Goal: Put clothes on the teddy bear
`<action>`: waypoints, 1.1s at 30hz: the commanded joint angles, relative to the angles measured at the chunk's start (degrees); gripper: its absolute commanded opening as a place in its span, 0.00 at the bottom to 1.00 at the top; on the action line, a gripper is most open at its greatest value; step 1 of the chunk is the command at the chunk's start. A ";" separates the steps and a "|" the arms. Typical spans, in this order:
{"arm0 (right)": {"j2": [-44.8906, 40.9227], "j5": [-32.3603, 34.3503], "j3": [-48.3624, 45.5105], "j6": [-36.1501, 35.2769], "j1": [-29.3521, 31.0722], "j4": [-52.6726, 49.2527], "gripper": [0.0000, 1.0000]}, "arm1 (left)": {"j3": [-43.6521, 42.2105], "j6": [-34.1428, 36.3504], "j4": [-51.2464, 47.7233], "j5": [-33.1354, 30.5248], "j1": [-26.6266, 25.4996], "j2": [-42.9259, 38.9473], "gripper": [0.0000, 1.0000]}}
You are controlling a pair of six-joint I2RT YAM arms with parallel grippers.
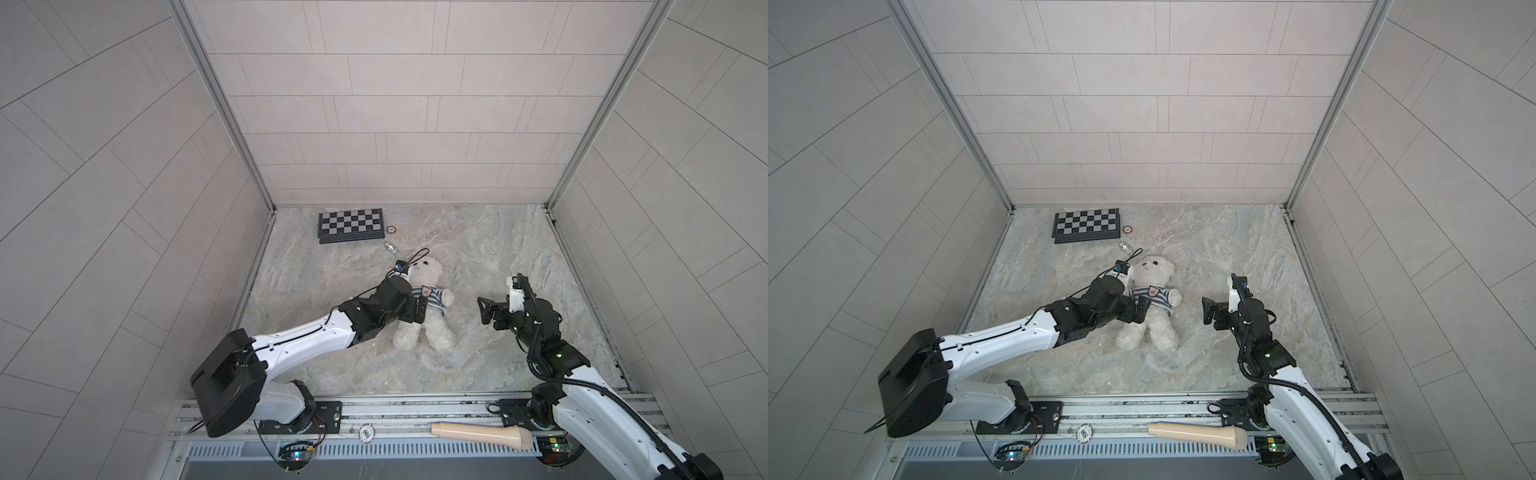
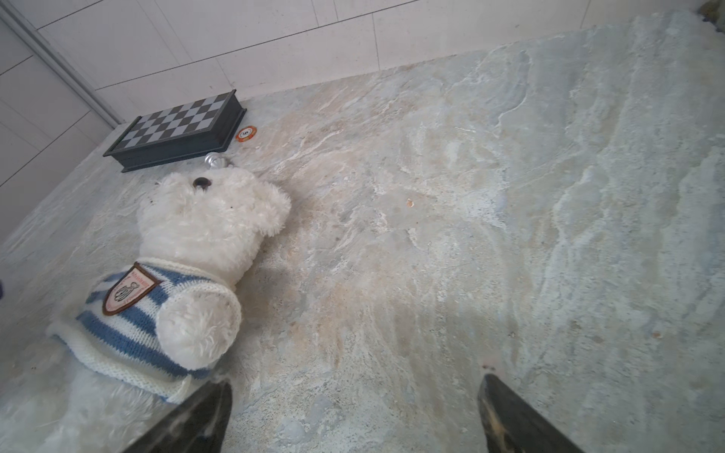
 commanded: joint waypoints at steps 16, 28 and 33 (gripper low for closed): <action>3.16 13.38 0.41 -7.92 -6.34 15.21 1.00 | -15.86 11.08 4.18 -37.40 13.89 -27.07 1.00; 14.70 11.20 -2.18 -10.98 -11.92 31.54 1.00 | -29.85 28.23 29.76 -35.14 22.81 -27.89 1.00; 23.34 10.91 -1.70 -10.61 -12.74 39.59 1.00 | -34.44 27.89 41.72 -27.81 30.49 -21.41 1.00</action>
